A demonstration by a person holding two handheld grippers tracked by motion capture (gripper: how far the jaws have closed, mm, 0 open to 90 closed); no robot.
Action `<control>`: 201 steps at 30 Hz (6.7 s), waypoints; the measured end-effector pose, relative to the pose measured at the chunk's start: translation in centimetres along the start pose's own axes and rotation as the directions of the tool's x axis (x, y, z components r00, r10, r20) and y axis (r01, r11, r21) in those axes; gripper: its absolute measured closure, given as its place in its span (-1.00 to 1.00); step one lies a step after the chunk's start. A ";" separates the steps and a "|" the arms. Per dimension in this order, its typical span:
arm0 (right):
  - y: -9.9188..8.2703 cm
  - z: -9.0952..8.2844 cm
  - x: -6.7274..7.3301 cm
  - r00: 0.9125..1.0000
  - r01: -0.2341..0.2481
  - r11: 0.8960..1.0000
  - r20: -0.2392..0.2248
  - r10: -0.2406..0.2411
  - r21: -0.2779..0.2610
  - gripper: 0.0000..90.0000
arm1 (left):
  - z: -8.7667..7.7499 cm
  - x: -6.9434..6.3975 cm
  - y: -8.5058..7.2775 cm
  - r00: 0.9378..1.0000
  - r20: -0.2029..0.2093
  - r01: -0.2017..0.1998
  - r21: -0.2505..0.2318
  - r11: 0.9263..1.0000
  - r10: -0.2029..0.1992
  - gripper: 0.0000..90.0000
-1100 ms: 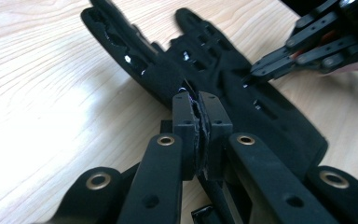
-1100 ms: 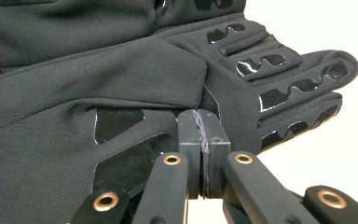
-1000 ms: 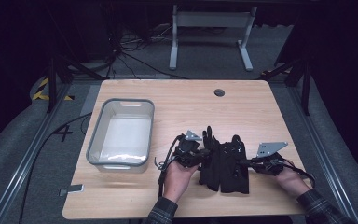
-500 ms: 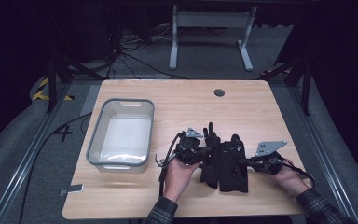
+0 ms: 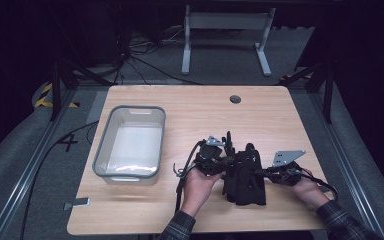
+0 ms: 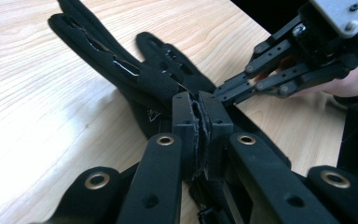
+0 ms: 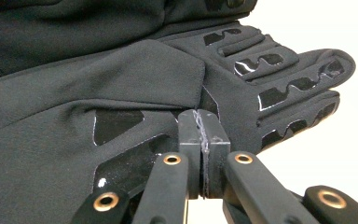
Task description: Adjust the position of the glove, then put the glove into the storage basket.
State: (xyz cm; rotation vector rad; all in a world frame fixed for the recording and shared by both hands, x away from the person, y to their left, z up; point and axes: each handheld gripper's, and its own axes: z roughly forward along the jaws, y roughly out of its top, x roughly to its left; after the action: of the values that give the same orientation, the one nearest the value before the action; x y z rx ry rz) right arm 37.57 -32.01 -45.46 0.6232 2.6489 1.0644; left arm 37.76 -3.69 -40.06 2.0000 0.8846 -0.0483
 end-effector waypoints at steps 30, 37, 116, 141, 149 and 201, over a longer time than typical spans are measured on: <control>-0.8 -3.0 -2.2 0.996 -0.049 0.996 0.075 0.054 -0.071 1.00 | 6.0 -1.9 1.2 0.992 0.099 -0.083 0.045 0.996 0.078 0.47; -0.8 -4.0 -2.3 0.995 -0.060 0.993 0.079 0.067 -0.100 1.00 | 3.9 -1.6 1.2 0.992 0.067 -0.106 -0.002 0.994 0.106 0.52; -1.5 -4.0 0.3 0.993 -0.092 0.994 0.067 0.096 -0.057 -0.10 | 2.6 1.5 -0.1 0.978 -0.053 -0.187 0.217 0.958 0.203 -0.08; -6.5 -4.8 -1.5 0.963 -0.201 0.979 0.175 0.203 -0.030 -0.67 | 7.5 -1.3 -0.4 0.935 -0.046 -0.320 0.319 0.892 0.352 -0.75; -6.6 -4.6 -1.6 0.965 -0.195 0.980 0.171 0.200 -0.048 -0.72 | 8.2 -1.5 -0.9 0.924 -0.075 -0.332 0.334 0.882 0.376 -0.81; -6.8 -4.8 -1.5 0.965 -0.194 0.980 0.169 0.199 -0.043 -0.76 | 4.4 -0.9 2.0 0.964 0.077 -0.265 0.266 0.927 0.254 0.50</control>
State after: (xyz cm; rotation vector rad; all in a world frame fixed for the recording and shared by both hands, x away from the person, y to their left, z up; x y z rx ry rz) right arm 35.18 -39.96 -46.72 0.9442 2.4607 1.0411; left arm 39.65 -8.18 -40.82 2.3527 0.6037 -0.0650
